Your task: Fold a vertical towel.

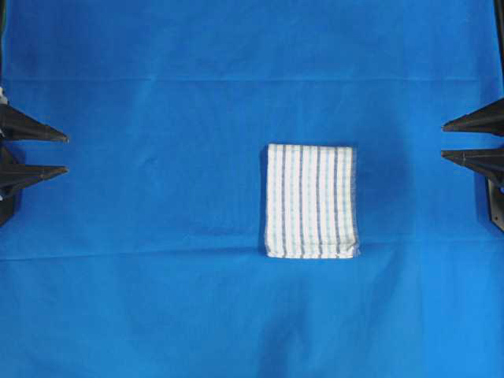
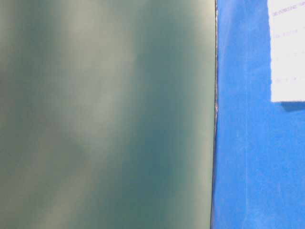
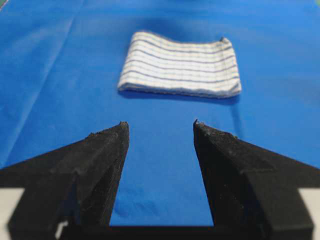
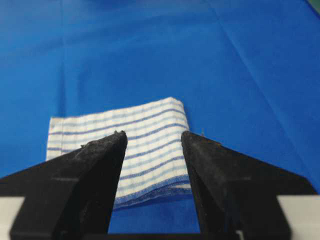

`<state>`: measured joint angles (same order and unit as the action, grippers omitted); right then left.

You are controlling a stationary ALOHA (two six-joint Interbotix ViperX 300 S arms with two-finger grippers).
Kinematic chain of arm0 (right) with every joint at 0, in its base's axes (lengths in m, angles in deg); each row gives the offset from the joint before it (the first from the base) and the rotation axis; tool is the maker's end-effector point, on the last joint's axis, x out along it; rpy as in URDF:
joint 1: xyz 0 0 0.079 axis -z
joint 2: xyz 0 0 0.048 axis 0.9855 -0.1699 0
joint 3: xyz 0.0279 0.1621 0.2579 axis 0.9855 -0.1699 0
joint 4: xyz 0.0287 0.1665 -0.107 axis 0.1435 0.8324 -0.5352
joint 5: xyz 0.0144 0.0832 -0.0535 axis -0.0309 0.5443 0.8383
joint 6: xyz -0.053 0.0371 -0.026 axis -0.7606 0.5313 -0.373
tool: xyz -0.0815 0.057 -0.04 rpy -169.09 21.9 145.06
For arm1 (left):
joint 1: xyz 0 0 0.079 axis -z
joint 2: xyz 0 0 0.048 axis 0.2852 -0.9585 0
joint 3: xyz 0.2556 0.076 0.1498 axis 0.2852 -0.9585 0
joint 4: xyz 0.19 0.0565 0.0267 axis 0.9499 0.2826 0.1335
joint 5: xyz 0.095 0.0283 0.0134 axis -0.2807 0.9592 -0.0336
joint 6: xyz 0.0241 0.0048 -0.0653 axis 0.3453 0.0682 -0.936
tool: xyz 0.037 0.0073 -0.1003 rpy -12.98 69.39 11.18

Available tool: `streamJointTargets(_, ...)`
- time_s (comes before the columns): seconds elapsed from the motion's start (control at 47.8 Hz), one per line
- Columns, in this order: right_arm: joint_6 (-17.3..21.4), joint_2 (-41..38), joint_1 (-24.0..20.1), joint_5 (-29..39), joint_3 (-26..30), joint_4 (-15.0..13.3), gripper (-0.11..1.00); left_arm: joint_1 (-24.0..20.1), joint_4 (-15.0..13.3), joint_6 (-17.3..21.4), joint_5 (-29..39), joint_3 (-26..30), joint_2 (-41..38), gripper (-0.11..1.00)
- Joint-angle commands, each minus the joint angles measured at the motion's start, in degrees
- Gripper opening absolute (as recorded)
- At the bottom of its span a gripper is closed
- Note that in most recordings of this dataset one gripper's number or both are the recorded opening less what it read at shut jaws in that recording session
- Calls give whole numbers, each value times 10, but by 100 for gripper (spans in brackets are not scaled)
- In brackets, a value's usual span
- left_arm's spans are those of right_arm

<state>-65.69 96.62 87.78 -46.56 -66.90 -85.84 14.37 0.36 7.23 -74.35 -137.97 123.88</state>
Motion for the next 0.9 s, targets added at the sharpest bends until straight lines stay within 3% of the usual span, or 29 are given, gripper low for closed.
streamJointTargets(0.0,0,-10,1,-3,7,2,55,-3,-1,0,-3,7,-7,51)
streamJointTargets(0.878,0,-15,1,-3,7,1,55,-3,-1,0,-2,7,-8,51)
